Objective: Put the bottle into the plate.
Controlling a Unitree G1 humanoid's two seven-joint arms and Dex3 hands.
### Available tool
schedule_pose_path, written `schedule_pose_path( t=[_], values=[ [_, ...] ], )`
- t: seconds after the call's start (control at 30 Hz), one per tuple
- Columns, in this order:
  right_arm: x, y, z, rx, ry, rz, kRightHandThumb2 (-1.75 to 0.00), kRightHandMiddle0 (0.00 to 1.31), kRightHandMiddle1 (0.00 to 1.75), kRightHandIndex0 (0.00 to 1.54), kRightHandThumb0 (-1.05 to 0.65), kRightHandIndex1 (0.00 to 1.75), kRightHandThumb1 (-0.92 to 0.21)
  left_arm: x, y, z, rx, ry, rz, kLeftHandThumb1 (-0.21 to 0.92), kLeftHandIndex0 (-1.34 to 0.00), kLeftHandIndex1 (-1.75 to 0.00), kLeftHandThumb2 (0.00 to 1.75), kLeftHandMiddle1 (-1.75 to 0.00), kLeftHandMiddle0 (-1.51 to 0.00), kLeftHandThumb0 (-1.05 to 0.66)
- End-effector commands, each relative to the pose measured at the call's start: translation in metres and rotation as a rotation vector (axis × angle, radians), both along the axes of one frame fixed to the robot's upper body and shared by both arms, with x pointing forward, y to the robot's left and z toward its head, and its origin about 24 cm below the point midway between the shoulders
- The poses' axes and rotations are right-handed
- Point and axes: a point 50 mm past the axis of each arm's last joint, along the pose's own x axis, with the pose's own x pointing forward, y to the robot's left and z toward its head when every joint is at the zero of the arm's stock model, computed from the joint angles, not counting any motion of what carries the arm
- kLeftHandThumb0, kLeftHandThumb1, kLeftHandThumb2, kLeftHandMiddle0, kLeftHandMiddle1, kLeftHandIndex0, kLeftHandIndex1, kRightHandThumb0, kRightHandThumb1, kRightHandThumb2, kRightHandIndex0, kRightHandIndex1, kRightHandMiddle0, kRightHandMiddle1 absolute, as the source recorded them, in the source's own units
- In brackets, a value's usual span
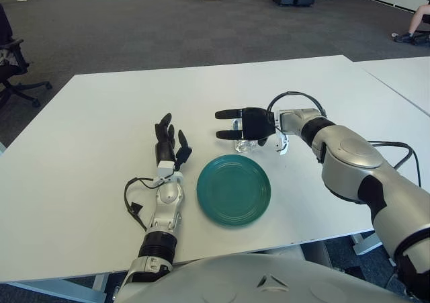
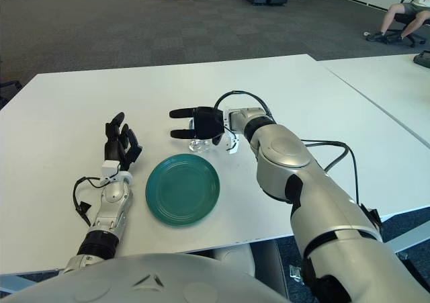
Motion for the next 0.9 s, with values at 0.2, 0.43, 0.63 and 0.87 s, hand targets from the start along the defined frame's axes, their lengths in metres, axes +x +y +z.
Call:
schedule_pose_path(
  t=[0.2, 0.43, 0.63, 0.87],
  values=[
    [-0.0037, -0.0032, -0.0102, -0.033, 0.009, -0.024, -0.3, 0.0, 0.06, 0.03, -0.79, 0.01, -0.92, 0.0, -0.0029, 0.0012, -0.021, -0.004, 0.007, 0.92, 0.0, -0.78, 0.81, -0.01, -0.34, -0.77],
    [-0.005, -0.0033, -0.0115, -0.028, 0.014, -0.02, -0.31, 0.0, 0.09, 0.06, -0.77, 0.02, -0.92, -0.0002, -0.0028, 0.0013, -0.022, -0.006, 0.004, 0.92, 0.0, -0.79, 0.8, -0.01, -0.34, -0.78],
    [-0.0056, -0.0029, -0.0115, -0.018, 0.022, -0.018, -0.35, 0.0, 0.15, 0.1, -0.72, 0.03, -0.92, -0.0002, -0.0028, 0.0017, -0.016, -0.009, 0.004, 0.92, 0.0, -0.78, 0.8, -0.01, -0.35, -0.78],
    [-0.0083, -0.0029, -0.0141, 0.006, 0.049, -0.026, -0.43, 0.0, 0.89, 0.34, -0.6, 0.4, -0.87, -0.0014, -0.0026, 0.0015, -0.007, -0.01, 0.012, 0.92, 0.0, -0.79, 0.82, -0.01, -0.35, -0.79]
  ],
)
